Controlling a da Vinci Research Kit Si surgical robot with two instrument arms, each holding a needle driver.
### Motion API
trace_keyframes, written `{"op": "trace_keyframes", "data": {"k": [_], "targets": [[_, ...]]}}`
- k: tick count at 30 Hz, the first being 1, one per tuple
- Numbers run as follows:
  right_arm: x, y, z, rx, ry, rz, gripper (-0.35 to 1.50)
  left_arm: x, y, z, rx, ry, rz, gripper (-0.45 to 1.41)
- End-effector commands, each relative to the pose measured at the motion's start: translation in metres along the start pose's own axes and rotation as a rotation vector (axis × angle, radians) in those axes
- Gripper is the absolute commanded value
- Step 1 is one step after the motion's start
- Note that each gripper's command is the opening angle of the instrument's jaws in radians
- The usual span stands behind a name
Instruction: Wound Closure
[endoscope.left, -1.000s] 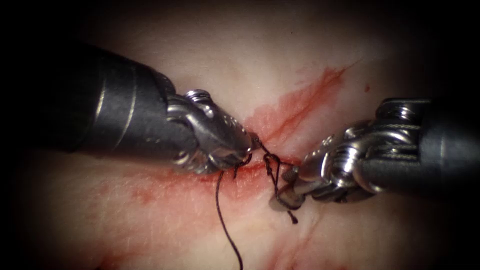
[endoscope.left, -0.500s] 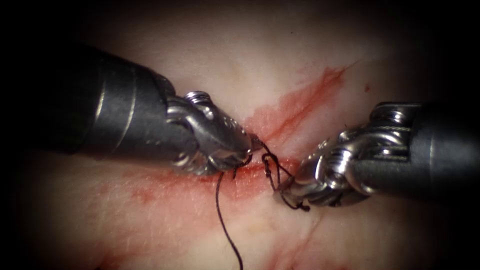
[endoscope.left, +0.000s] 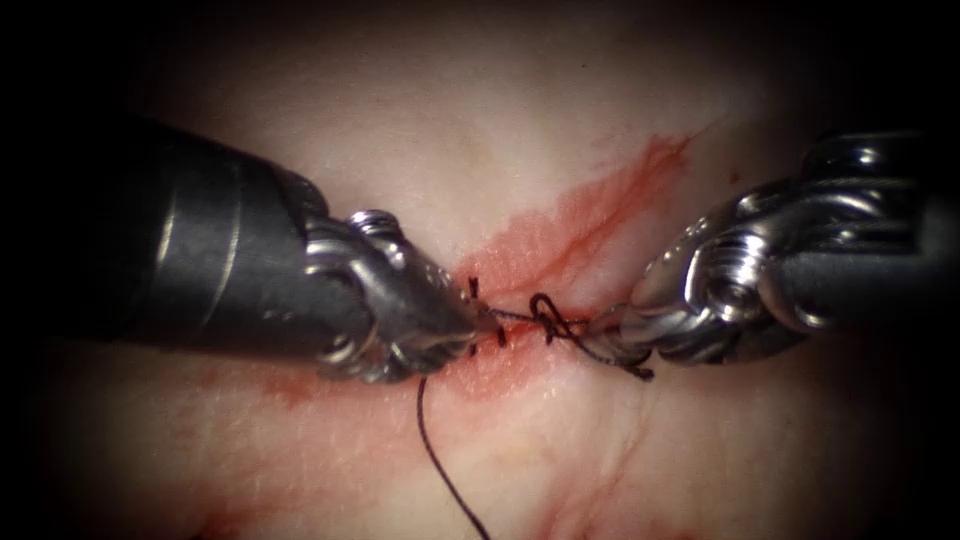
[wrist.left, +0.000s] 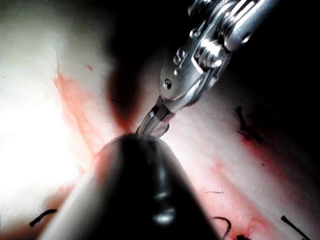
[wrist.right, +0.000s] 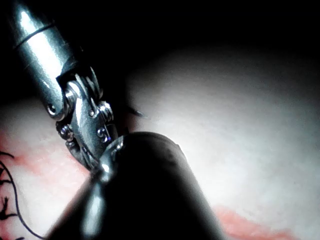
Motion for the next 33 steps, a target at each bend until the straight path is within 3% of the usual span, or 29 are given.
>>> {"op": "trace_keyframes", "data": {"k": [1,8,18,25,33], "targets": [[0.0016,0.0005,0.0000,0.010,0.030,-0.007,-0.35,0.0003,0.0005,0.0006,-0.001,-0.022,0.016,-0.45],[0.0030,0.0033,0.0010,0.057,0.125,-0.033,-0.35,-0.0017,0.0035,0.0013,-0.024,-0.154,0.079,-0.45],[0.0042,0.0050,0.0018,0.064,0.189,-0.062,-0.35,-0.0029,0.0059,0.0030,-0.080,-0.212,0.126,-0.45],[0.0052,0.0070,0.0024,0.133,0.217,-0.315,-0.35,-0.0039,0.0075,0.0028,-0.153,-0.240,0.174,-0.45],[0.0059,0.0067,0.0027,0.114,0.246,-0.618,-0.35,-0.0040,0.0090,0.0030,-0.187,-0.243,0.195,-0.45]]}}
